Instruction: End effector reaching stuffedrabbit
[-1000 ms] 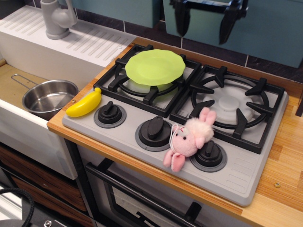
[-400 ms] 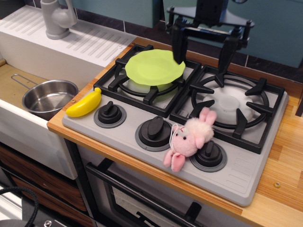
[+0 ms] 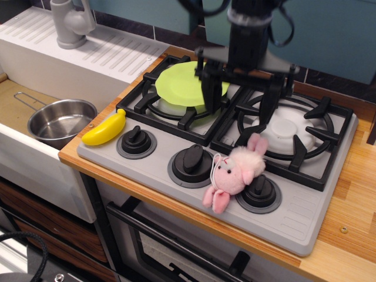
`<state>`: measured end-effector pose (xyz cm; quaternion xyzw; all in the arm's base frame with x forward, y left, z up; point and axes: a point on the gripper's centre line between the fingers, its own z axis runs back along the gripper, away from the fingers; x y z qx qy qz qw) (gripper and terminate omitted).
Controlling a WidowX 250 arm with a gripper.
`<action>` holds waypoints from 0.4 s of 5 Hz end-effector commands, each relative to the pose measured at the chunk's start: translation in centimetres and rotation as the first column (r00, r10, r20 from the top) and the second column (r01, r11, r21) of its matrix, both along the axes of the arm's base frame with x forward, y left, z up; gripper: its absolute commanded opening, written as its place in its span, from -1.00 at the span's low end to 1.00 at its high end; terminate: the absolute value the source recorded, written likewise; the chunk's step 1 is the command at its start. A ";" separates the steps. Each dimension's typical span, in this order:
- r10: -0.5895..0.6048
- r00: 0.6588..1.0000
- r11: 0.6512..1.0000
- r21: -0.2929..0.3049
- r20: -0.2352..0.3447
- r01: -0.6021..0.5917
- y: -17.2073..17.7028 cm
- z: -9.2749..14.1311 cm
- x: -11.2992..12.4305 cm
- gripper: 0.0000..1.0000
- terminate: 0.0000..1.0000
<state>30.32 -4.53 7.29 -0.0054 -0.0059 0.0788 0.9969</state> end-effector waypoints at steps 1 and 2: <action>0.040 0.995 0.999 -0.034 0.094 -0.037 -1.3 0.1 -0.9 1.00 -1.00; 0.058 0.994 0.997 -0.050 0.096 -0.053 -2.3 -1.0 -1.7 1.00 -1.00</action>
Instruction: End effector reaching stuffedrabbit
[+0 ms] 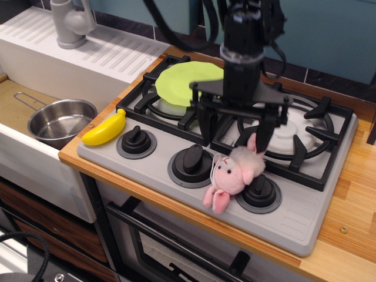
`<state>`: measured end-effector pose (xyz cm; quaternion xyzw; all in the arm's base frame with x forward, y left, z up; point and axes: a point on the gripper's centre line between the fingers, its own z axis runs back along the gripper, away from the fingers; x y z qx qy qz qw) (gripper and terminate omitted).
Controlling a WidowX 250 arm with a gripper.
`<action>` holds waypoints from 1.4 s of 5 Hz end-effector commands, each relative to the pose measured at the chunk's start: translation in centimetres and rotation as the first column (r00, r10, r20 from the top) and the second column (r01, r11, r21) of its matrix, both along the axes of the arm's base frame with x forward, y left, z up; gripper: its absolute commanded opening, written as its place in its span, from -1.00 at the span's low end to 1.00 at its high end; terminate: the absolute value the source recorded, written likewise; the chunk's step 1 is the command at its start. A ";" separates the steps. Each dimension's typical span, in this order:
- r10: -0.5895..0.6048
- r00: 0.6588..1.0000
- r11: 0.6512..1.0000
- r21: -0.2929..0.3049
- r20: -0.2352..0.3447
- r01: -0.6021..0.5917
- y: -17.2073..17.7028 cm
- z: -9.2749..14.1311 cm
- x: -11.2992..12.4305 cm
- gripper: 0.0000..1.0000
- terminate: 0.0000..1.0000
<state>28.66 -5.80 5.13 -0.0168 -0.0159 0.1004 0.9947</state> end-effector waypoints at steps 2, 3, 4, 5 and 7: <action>0.018 0.994 0.999 -0.037 0.112 -0.014 -2.3 -1.8 -0.8 1.00 -1.00; -0.005 0.991 0.999 -0.042 0.136 0.010 -1.6 -2.8 -0.3 1.00 -1.00; -0.024 0.989 0.998 -0.055 0.148 0.032 -1.2 -3.5 0.2 1.00 -1.00; -0.032 0.988 0.999 -0.021 0.154 0.035 -1.5 -3.6 0.4 1.00 -1.00; -0.032 0.988 0.999 -0.021 0.154 0.035 -1.5 -3.6 0.4 1.00 -1.00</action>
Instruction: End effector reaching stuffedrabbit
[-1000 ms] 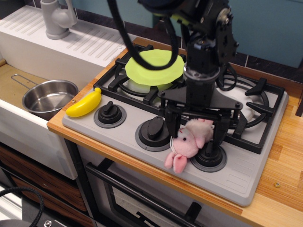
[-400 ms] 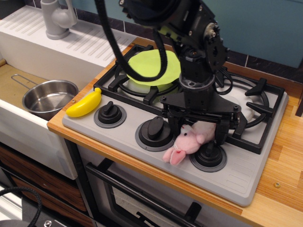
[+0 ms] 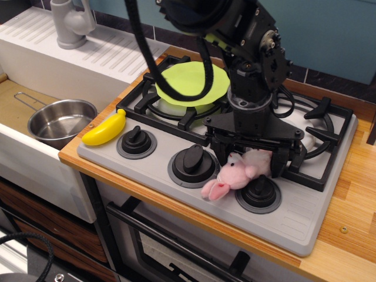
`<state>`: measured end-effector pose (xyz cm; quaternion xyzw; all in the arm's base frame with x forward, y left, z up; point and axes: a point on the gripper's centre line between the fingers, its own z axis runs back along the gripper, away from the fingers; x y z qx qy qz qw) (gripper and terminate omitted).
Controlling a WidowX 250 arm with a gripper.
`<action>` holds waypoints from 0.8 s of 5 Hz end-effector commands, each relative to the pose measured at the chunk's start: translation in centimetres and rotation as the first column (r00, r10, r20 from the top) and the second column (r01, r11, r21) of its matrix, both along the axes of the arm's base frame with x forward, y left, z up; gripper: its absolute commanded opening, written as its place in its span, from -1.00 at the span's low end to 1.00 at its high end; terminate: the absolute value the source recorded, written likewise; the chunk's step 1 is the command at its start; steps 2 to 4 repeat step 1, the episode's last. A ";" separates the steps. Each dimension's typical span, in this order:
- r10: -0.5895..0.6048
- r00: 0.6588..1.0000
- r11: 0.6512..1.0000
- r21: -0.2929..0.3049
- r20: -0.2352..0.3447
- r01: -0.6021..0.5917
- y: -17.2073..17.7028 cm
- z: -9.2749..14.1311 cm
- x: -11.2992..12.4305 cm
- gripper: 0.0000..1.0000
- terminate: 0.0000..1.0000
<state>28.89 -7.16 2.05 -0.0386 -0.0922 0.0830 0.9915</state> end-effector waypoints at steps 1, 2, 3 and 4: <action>-0.001 1.000 1.000 0.004 -0.003 0.001 -0.2 -0.5 0.2 1.00 1.00; -0.001 1.000 1.000 0.004 -0.003 0.001 -0.2 -0.5 0.2 1.00 1.00; -0.001 1.000 1.000 0.004 -0.003 0.001 -0.2 -0.5 0.2 1.00 1.00; -0.001 1.000 1.000 0.004 -0.003 0.001 -0.2 -0.5 0.2 1.00 1.00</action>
